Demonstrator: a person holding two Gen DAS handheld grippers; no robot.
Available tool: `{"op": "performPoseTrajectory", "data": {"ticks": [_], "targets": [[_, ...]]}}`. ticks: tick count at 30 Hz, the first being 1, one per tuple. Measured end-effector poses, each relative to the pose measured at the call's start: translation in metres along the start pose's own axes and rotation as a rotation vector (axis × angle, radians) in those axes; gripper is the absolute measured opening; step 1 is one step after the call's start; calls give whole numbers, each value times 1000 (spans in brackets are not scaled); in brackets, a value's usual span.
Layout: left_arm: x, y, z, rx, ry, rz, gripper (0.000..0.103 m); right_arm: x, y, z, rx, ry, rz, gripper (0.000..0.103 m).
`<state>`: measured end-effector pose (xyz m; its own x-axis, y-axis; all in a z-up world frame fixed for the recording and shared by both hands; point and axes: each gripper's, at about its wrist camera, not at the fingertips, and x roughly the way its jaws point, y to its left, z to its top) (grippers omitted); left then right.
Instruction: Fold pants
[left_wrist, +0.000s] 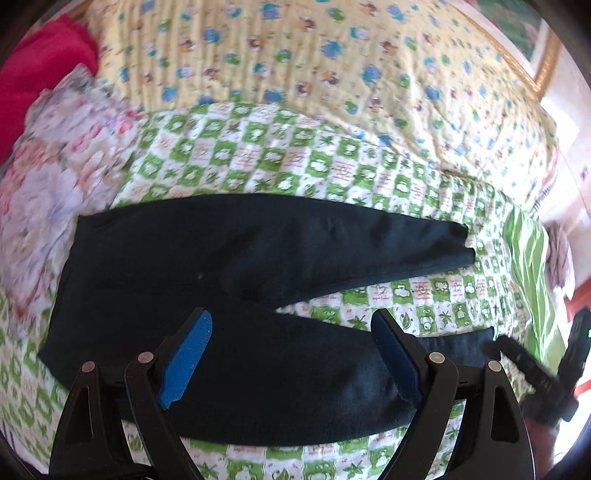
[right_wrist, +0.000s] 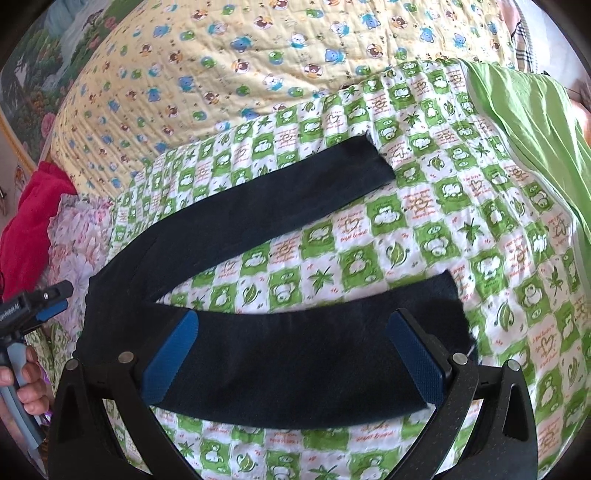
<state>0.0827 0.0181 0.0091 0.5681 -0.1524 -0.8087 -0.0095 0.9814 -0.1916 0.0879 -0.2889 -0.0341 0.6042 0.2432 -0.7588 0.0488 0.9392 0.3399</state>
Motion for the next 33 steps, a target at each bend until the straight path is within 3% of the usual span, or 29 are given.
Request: {"op": "performPoseTrajectory", "data": {"ticks": [8, 24, 33], "targets": [[27, -15, 8, 65, 25, -61, 88, 13, -3, 24, -31, 12, 7, 103], [61, -10, 31, 64, 45, -85, 88, 33, -2, 63, -77, 22, 31, 103], [87, -23, 54, 123, 75, -114, 88, 47, -15, 92, -61, 26, 35, 100]]}}
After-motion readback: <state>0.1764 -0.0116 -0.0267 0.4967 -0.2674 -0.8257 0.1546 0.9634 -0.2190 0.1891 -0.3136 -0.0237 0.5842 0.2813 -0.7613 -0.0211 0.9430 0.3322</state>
